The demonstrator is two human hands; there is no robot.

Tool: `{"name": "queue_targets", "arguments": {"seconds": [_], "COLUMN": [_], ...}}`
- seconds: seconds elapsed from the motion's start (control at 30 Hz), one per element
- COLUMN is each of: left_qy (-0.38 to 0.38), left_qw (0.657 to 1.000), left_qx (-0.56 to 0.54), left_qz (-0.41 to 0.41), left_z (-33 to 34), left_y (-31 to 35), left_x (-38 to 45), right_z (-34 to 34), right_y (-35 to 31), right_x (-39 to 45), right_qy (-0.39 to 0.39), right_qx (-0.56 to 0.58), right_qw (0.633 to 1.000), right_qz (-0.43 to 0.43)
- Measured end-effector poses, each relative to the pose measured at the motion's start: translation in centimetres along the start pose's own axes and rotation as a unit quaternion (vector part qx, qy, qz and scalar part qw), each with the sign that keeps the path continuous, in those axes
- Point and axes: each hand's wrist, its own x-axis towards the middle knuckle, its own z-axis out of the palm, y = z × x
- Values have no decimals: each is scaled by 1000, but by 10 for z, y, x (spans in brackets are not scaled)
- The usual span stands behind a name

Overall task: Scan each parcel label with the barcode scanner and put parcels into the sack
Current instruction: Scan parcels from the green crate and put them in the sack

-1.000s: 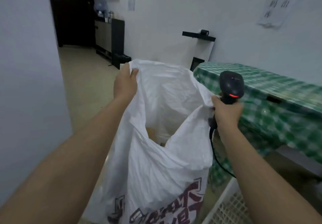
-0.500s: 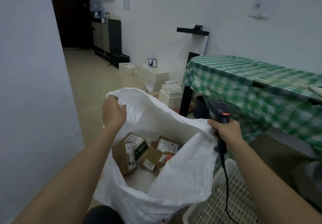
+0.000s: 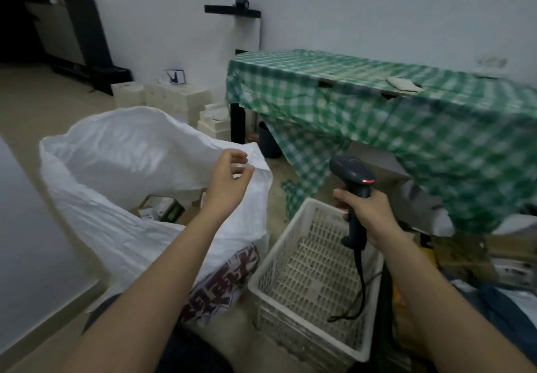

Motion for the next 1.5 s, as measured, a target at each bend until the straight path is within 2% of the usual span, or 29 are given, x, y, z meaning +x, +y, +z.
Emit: {"name": "queue_targets", "arguments": {"seconds": [0.13,0.3,0.6,0.73,0.8,0.87,0.97,1.07,1.3,1.5], "left_qy": [-121,-254,-400,-477,-485,-479,-509,-491,-433,-391], "left_qw": [993,967,914,875,866,860,835,840,872,890], "left_qx": [-10,6,71,83,118,150,96,68,-18,-108], "left_qz": [-3,-25,-28,-16,-26,-93,-188,-221,-227,-206], "left_z": [80,165,291,343,365,383,404,413,399,344], "left_y": [5,-9,-34,-38,-33,-26,-23,-23,-17,-20], "left_x": [-35,-79,-141,-166,-178,-190,-205,-218,-226,-195], "right_z": [-57,-114,-179,-206,-217,-226,-237,-244,-235,-213], "right_y": [46,115,180,192,197,203,211,217,211,198], "right_x": [-30,-59,-68,-69,-70,-72,-78,-80,-85,-87], "right_qy": [52,140,270,327,367,410,452,469,444,400], "right_qx": [27,68,83,104,113,115,136,142,139,127], "right_qw": [998,985,956,934,918,900,875,863,879,904], "right_qz": [27,75,85,98,94,97,105,126,101,77]}}
